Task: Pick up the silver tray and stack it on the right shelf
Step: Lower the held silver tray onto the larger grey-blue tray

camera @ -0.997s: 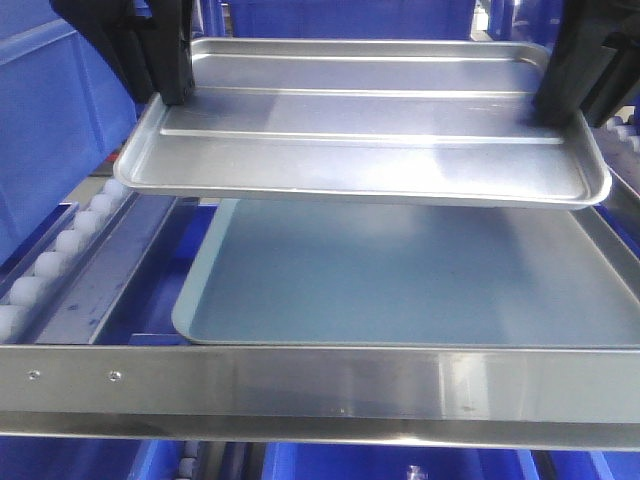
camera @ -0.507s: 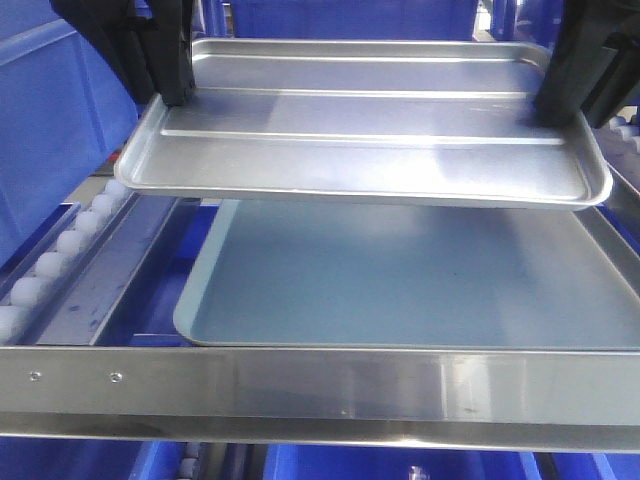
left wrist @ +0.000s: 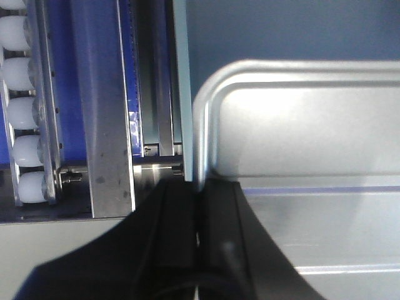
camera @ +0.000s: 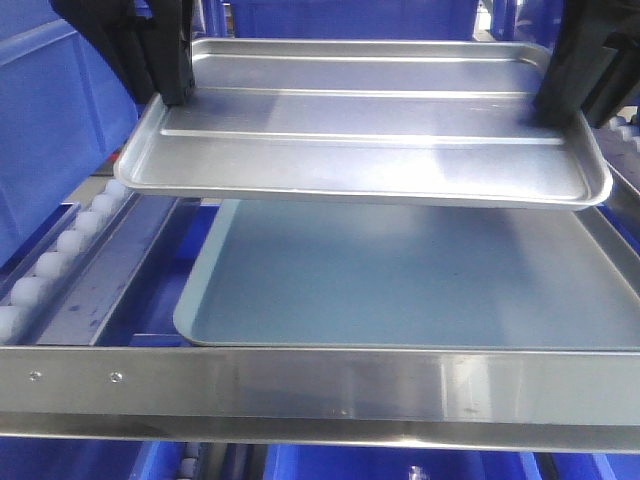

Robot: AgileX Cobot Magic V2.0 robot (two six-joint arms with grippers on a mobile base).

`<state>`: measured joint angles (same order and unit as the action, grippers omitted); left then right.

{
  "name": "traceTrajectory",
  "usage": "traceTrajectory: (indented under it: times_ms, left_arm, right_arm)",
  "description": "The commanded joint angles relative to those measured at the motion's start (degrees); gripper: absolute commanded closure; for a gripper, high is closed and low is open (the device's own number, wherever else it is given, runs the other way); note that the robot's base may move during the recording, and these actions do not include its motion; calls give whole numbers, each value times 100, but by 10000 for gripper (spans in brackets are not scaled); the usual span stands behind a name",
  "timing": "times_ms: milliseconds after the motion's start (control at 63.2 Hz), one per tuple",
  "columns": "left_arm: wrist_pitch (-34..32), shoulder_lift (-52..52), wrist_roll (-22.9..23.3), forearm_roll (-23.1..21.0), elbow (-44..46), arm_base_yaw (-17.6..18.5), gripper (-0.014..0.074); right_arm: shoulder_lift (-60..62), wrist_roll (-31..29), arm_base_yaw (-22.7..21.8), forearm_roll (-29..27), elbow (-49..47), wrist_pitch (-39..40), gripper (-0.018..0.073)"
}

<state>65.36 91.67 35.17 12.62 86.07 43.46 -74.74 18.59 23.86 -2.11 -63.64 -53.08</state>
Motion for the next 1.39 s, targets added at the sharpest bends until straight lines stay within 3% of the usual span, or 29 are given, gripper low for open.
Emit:
traceTrajectory:
  times_ms: [0,253,443,570,792,1045,1377]
  left_arm:
    - [-274,-248,-59,-21,210,73,689]
    - [-351,-248,-67,46,210,73,689]
    - [-915,-181,-239,19,413,73,690]
    - [-987,56,-489,19,677,63,690]
    - [-1351,676,-499,66,859,0,689]
    - [-1933,1410,-499,121,869,-176,689]
    - [-1924,2015,-527,122,869,-349,689]
  right_arm:
    - [180,-190,27,-115,-216,318,503]
    - [180,-190,27,-115,-216,408,503]
    - [180,-190,-42,-89,-244,384,503]
    - [115,-379,-325,-89,-426,99,503]
    - [-354,-1017,-988,-89,-829,-3,503]
    - [-1351,-1128,-1315,-89,-889,508,503]
    - [-2133,-1134,-1326,-76,-889,1091,502]
